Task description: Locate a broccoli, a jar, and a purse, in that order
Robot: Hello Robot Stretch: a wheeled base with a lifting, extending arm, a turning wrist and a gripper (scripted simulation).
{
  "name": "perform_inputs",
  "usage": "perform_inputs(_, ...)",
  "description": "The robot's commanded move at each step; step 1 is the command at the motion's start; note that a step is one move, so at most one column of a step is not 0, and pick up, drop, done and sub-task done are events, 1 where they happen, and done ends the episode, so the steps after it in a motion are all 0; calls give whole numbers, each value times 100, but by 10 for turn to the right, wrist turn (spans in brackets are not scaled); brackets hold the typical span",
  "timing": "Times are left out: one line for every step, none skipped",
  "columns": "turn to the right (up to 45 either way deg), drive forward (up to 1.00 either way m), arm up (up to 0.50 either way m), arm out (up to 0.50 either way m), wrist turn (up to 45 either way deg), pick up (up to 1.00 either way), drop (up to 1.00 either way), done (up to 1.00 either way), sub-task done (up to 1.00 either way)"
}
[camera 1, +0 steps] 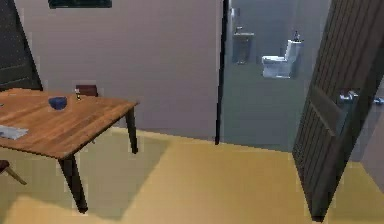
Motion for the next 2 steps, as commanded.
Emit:
perform_inputs(-450, 0, 0, 0, 0, 0, 0, 0, 0)
perform_inputs(-120, 0, 0, 0, 0, 0, 0, 0, 0)
